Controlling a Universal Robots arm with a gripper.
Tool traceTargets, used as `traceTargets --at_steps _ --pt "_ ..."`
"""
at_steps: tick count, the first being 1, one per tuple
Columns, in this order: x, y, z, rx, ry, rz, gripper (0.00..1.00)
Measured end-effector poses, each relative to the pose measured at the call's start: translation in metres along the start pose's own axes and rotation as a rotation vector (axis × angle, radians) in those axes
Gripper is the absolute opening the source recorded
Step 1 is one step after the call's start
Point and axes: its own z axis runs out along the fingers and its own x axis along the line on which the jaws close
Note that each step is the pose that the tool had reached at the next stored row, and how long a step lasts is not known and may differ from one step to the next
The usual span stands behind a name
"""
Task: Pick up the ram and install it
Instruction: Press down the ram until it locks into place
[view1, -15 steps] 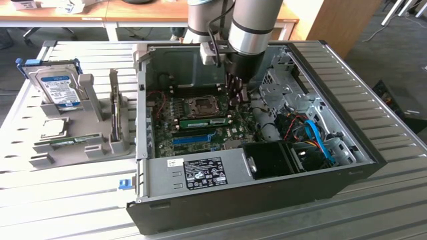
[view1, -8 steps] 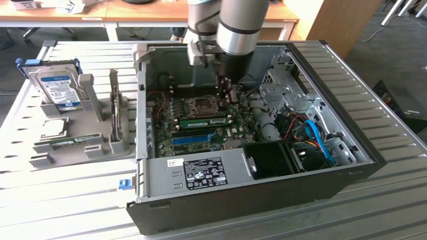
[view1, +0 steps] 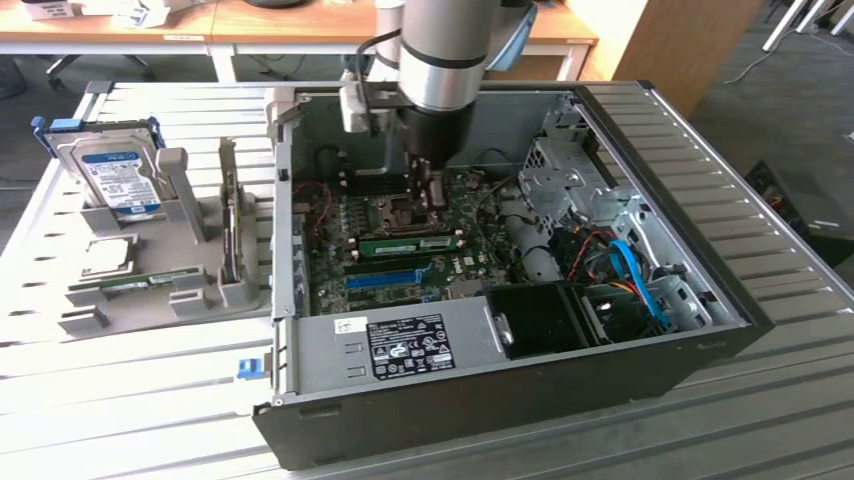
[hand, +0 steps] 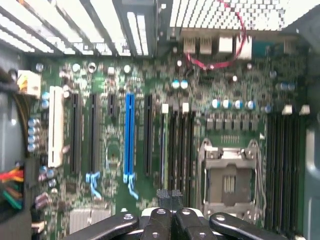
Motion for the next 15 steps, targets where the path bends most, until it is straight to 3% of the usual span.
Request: traceTargets --at_steps 7,12,15 --pt "0.0 0.0193 0.0002 0.0008 0.0 0.0 0.11" --pt "0.0 0.0205 0.0002 0.0007 0.0 0.0 0.11" --pt "0.0 0.026 0.0003 0.0009 -0.0001 0.0 0.11"
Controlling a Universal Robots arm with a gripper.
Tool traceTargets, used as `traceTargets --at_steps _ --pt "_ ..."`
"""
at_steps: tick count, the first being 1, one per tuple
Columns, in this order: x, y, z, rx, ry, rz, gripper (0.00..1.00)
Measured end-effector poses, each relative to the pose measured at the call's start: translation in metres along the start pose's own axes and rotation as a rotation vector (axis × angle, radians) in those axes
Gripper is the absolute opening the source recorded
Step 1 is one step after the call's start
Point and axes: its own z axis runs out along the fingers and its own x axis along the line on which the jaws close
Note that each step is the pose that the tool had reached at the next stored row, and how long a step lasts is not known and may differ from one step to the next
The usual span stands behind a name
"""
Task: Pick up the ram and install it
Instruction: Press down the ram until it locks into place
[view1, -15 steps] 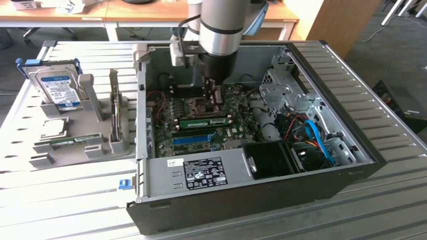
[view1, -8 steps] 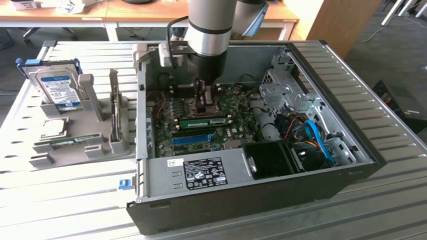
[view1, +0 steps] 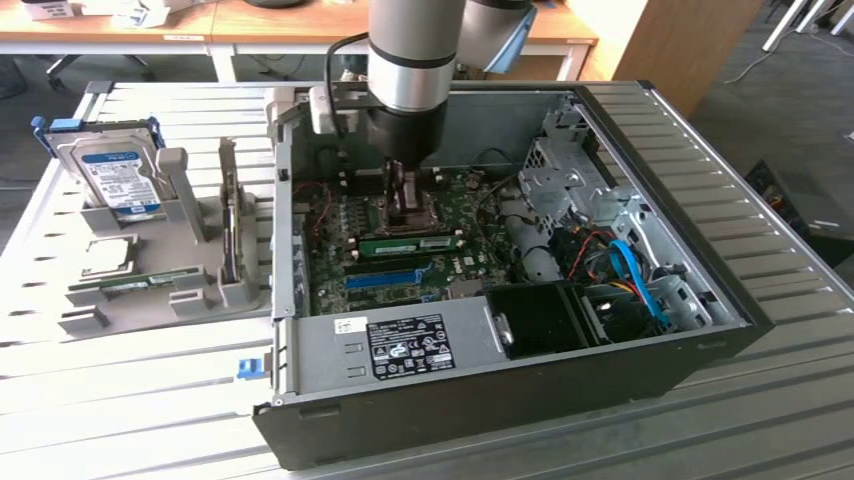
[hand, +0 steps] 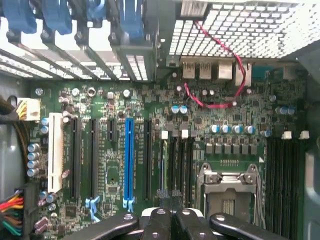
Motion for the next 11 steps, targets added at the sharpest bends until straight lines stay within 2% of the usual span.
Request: traceTargets --at_steps 6,11 --pt "0.0 0.0018 0.0003 0.0 0.0 0.0 0.11" --pt "0.0001 0.0018 0.0059 0.0 0.0002 0.0 0.11"
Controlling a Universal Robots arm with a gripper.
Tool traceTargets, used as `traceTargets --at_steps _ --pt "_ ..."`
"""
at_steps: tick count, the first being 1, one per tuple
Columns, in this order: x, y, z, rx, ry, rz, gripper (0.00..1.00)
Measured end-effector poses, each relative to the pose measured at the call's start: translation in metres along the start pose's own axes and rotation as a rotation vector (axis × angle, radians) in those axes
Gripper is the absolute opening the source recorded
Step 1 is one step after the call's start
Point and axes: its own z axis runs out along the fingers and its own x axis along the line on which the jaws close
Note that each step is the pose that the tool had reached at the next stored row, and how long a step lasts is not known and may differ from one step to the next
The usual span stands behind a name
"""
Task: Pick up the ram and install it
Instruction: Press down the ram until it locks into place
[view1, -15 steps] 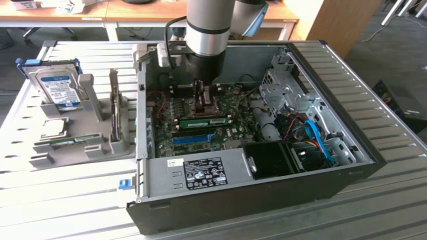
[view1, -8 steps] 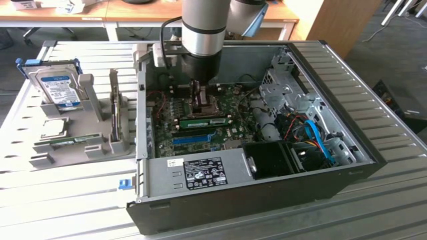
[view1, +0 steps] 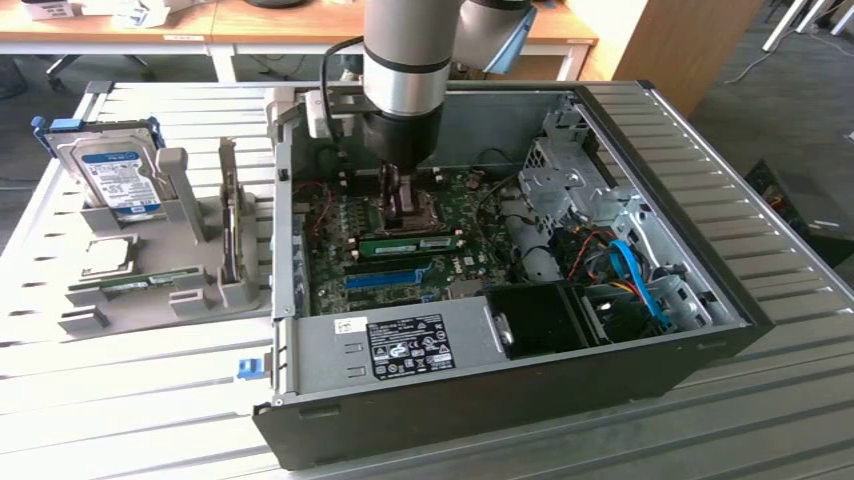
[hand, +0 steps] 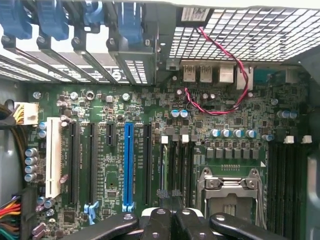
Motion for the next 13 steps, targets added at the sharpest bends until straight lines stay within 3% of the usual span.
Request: traceTargets --at_steps 13 --pt "0.001 -0.0001 0.0168 0.0 -0.0001 0.0 0.11"
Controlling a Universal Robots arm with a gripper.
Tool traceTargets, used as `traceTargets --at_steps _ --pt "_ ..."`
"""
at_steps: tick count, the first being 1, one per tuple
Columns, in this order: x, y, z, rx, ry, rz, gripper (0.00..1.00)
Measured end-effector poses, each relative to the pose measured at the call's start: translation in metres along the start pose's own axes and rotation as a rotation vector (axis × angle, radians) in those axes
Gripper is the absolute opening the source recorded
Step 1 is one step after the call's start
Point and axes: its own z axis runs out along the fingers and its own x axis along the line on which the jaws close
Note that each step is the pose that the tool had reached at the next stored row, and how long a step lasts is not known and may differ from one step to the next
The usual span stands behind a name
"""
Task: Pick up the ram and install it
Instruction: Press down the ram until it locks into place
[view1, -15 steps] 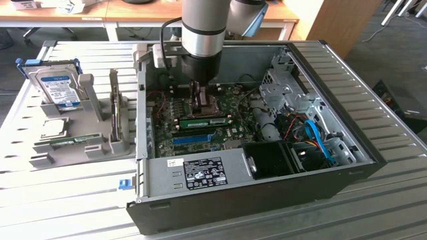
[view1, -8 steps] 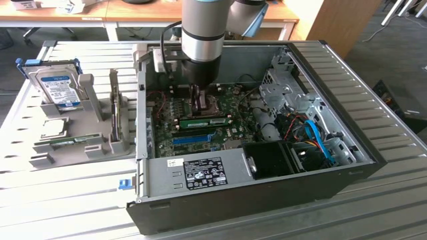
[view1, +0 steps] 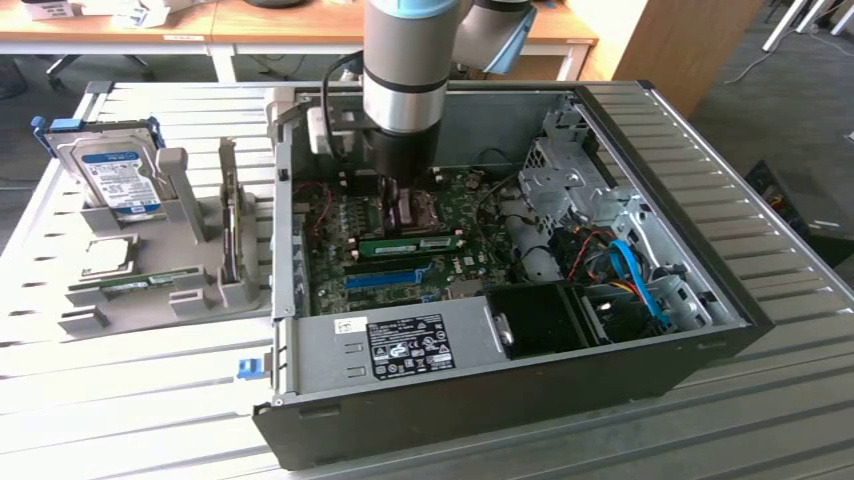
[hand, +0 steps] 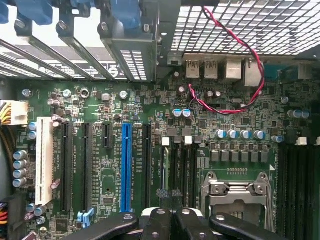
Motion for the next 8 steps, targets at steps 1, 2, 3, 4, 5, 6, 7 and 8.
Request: traceTargets --at_steps 1,2,3,4,5,6,7,8 --pt "0.0 0.0 0.0 -0.0001 0.0003 0.0 0.11" --pt "0.0 0.0 0.0 -0.0001 0.0003 0.0 0.11" --pt "0.0 0.0 0.0 -0.0001 0.0003 0.0 0.11" --pt "0.0 0.0 0.0001 -0.0001 0.0002 0.0 0.11" --pt "0.0 0.0 0.0006 0.0002 -0.0002 0.0 0.11" --pt "0.0 0.0 0.0014 0.0001 -0.0003 0.0 0.11" --pt "0.0 0.0 0.0022 0.0001 -0.0001 0.0 0.11" --pt "0.0001 0.0 0.0029 0.0 0.0001 0.0 0.11"
